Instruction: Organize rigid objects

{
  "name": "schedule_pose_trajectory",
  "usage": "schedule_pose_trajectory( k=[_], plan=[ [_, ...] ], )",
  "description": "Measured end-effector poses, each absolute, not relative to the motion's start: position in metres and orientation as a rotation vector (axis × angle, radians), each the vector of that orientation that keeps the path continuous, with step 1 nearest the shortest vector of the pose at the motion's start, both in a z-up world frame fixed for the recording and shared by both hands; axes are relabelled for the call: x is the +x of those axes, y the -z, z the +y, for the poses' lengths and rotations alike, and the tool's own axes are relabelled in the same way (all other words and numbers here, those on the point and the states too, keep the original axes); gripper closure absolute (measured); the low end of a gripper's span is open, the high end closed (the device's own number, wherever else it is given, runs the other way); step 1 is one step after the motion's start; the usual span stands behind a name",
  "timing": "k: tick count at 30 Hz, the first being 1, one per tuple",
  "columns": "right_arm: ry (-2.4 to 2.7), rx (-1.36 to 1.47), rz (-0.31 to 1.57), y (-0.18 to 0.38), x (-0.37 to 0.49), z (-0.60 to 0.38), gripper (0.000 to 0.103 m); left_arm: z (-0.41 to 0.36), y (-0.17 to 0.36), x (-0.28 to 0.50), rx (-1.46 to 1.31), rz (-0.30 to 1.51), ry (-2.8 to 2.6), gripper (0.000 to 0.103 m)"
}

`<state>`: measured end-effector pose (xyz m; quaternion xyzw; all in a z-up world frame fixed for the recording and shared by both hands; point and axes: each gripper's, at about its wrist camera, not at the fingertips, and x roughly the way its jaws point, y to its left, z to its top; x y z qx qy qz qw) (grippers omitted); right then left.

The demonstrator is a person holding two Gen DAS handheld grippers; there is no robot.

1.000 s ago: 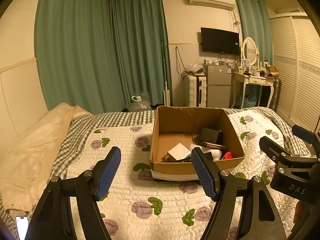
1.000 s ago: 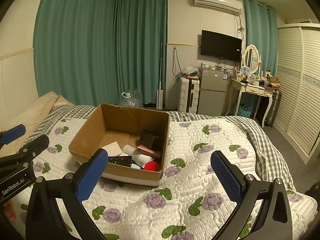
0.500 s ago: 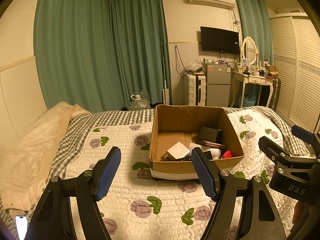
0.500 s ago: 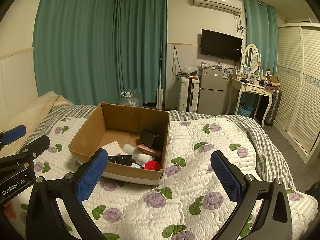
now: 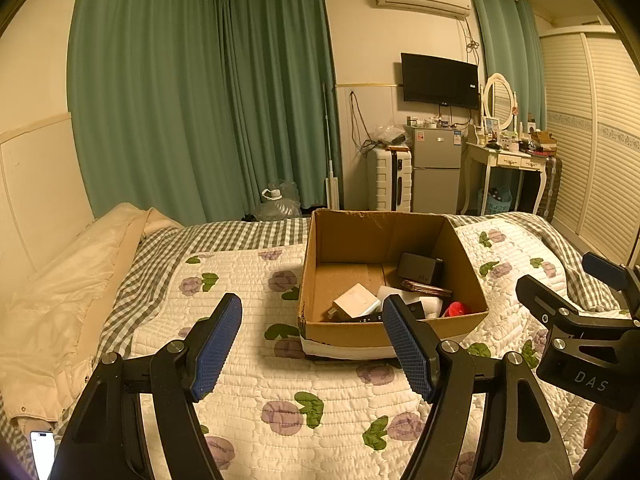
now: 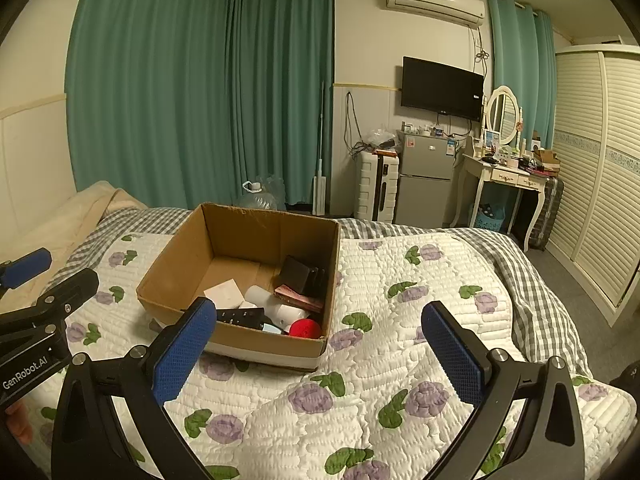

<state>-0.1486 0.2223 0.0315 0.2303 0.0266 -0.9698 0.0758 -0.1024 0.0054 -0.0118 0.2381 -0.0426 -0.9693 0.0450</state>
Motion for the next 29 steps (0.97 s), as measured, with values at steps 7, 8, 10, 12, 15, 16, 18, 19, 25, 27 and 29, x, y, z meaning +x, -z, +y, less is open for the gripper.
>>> schedule_pose_trajectory(
  k=[7,8,10,12,15,16,18,19,25,27,29],
  plan=[
    [2.907,0.692,0.08,-0.0313,-0.148,0.2224,0.0,0.0059,0.0127,-0.1023,0.73,-0.132,2.96,0.027],
    [2.907,0.692,0.08,-0.0313,-0.1475,0.2227,0.0,0.0061,0.013,-0.1018,0.73,-0.131,2.961,0.027],
    [2.907,0.693,0.081,-0.0313,-0.1481,0.2223,0.0,0.006,0.0126,-0.1022,0.73,-0.13,2.96,0.027],
    [2.907,0.693,0.08,-0.0314,-0.148,0.2223,0.0,0.0059,0.0126,-0.1024,0.731,-0.132,2.961,0.027],
    [2.907,0.695,0.082,-0.0311,-0.148,0.222,0.0,0.0059,0.0126,-0.1024,0.732,-0.132,2.961,0.027],
    [2.907,0.695,0.081,-0.0312,-0.1481,0.222,0.0,0.0064,0.0127,-0.1024,0.732,-0.133,2.96,0.027],
    [2.907,0.699,0.082,-0.0295,-0.1478,0.222,0.0,0.0066,0.013,-0.1023,0.733,-0.132,2.961,0.027],
    [2.907,0.701,0.081,-0.0293,-0.1475,0.2223,0.0,0.0064,0.0126,-0.1024,0.733,-0.131,2.961,0.027],
    [2.905,0.71,0.081,-0.0282,-0.1475,0.2237,0.0,0.0068,0.0132,-0.1027,0.734,-0.129,2.964,0.027],
    [2.907,0.712,0.083,-0.0281,-0.1482,0.2229,0.0,0.0072,0.0144,-0.1027,0.741,-0.128,2.963,0.027],
    [2.908,0.713,0.083,-0.0278,-0.1485,0.2232,0.0,0.0074,0.0148,-0.1035,0.749,-0.128,2.964,0.027]
  ],
)
